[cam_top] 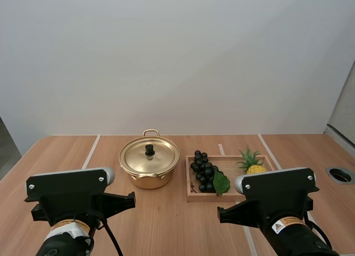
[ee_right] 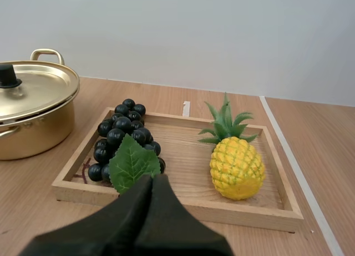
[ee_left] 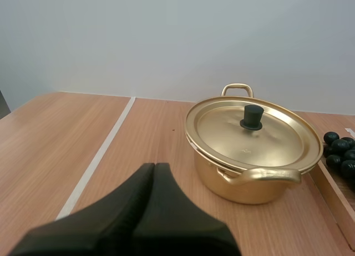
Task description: Open the pot, put the pineapple inside, and close it
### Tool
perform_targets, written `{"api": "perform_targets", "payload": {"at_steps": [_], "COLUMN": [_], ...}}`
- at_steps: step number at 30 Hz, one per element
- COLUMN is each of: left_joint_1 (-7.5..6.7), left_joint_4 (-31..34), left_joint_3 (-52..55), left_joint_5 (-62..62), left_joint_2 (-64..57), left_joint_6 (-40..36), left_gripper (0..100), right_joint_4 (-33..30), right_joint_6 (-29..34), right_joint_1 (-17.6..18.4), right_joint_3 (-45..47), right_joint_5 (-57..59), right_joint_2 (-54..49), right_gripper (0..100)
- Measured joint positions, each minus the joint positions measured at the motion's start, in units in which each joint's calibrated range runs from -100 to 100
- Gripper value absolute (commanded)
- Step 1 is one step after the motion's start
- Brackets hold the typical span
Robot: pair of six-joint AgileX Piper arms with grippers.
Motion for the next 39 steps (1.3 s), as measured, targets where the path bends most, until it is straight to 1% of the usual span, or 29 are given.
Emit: {"api": "perform_targets", "payload": {"at_steps": [3,6,10,14,17,22,25,27,30,32,36,39], "left_joint_1": [0.0,0.0,0.0,0.0,0.0,0.0,0.0,0.0,0.0,0.0,0.0,0.0], "left_joint_4": [0.0,0.0,-0.11,-0.11,-0.11,-0.11,-0.11,-0.11,-0.11,-0.61,-1.76,-1.91], "left_joint_3": [0.0,0.0,0.0,0.0,0.0,0.0,0.0,0.0,-2.22,-6.82,-19.03,-27.79], "left_joint_5": [-1.22,-7.73,-23.16,-41.69,-58.26,-80.02,-88.0,-89.26,-83.89,-75.5,-55.16,-45.38], "left_joint_2": [0.0,0.0,0.0,0.0,0.0,0.0,0.0,0.0,0.0,0.0,0.82,3.74], "left_joint_6": [0.0,0.57,2.82,4.83,5.15,5.15,5.15,5.15,5.15,4.99,4.66,4.56], "left_gripper": [0,0,0,0,0,0,0,0,0,0,0,0], "right_joint_4": [0.0,0.0,-1.35,-1.66,-1.66,-1.66,-1.66,-1.66,-1.55,-0.82,2.2,2.84], "right_joint_6": [0.0,0.0,-0.1,-0.1,-0.1,-0.1,-0.1,-0.1,-0.55,-1.29,-3.25,-3.85], "right_joint_1": [0.0,0.0,0.0,0.0,0.0,0.0,0.0,0.0,0.0,0.0,0.0,0.0], "right_joint_3": [0.0,0.0,0.0,0.0,0.0,0.0,0.0,0.0,0.0,-1.65,-11.49,-21.27], "right_joint_5": [-2.18,-10.0,-28.79,-47.99,-63.92,-84.49,-93.62,-97.85,-98.87,-93.95,-73.38,-55.3], "right_joint_2": [0.0,0.0,0.0,0.0,0.0,0.0,0.0,0.0,0.0,0.0,0.0,0.95], "right_gripper": [0,0,0,0,0,0,0,0,0,0,0,0]}}
